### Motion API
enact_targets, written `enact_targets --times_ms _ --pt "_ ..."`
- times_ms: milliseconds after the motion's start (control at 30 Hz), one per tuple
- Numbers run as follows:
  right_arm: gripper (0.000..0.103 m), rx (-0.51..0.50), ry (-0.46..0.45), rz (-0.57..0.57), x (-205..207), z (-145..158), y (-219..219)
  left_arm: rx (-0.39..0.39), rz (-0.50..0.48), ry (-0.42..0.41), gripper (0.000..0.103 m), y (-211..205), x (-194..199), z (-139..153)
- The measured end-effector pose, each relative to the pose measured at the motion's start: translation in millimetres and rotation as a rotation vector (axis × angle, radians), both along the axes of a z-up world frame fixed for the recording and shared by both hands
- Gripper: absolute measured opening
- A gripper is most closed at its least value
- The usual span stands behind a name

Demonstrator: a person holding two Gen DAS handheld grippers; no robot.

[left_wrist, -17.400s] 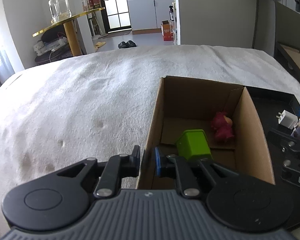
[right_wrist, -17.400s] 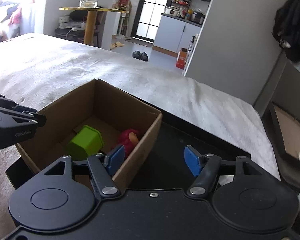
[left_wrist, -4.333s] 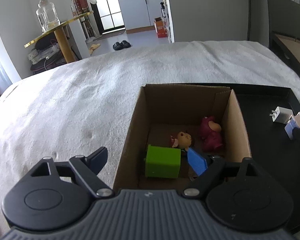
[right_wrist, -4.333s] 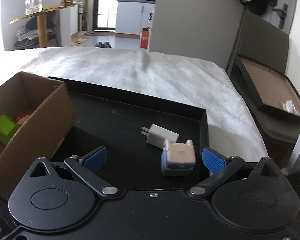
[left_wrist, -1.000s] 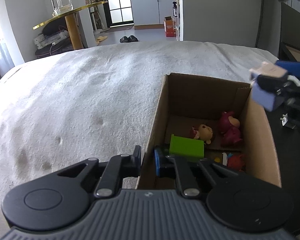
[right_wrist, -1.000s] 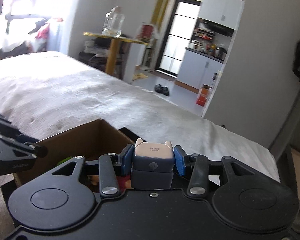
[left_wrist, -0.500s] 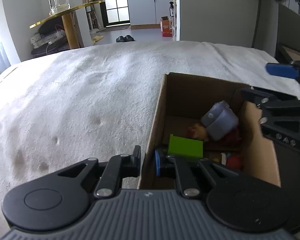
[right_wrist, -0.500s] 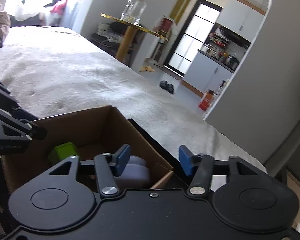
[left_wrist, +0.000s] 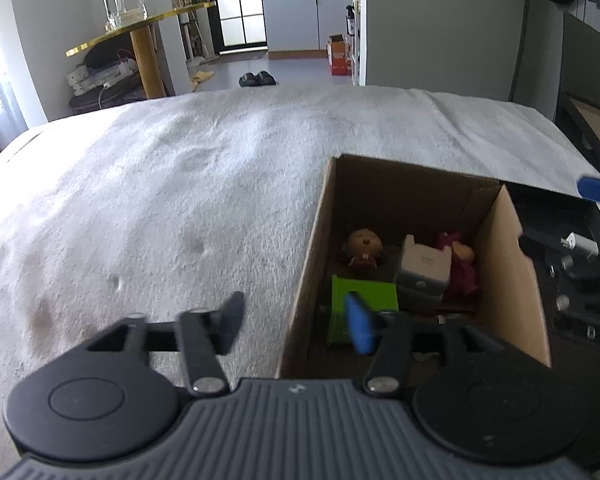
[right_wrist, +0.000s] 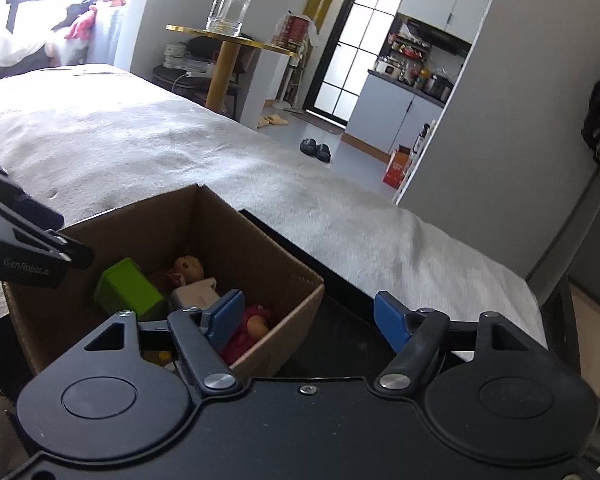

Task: Organize rigid objects
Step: 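Carry the cube charger with the right gripper into the box and release, then move the right gripper back over the tray to the white plug charger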

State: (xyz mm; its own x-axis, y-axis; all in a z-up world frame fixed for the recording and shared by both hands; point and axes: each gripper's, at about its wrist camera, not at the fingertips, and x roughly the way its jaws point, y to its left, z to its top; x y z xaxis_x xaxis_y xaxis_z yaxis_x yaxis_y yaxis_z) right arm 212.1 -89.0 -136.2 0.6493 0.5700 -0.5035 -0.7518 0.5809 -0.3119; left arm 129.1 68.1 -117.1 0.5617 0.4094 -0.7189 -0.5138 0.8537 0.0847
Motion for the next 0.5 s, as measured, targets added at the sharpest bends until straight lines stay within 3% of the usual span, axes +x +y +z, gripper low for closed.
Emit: enact_targets --times_ms 67,133,500 --pt "0.077 0.002 0.016 -0.010 0.7 -0.7 -4.2 0.007 0.002 -0.008 0.075 -1.6 1.0 1.4" --pt "0.079 0.001 0.026 -0.025 1.5 -2.5 -8.7 0.011 0.000 -0.010 0.079 -3.6 2.6 2.7" --pt "0.085 0.009 0.095 -0.091 16.3 -12.6 -31.7 0.055 -0.009 0.009 0.083 -17.0 10.7 5.0"
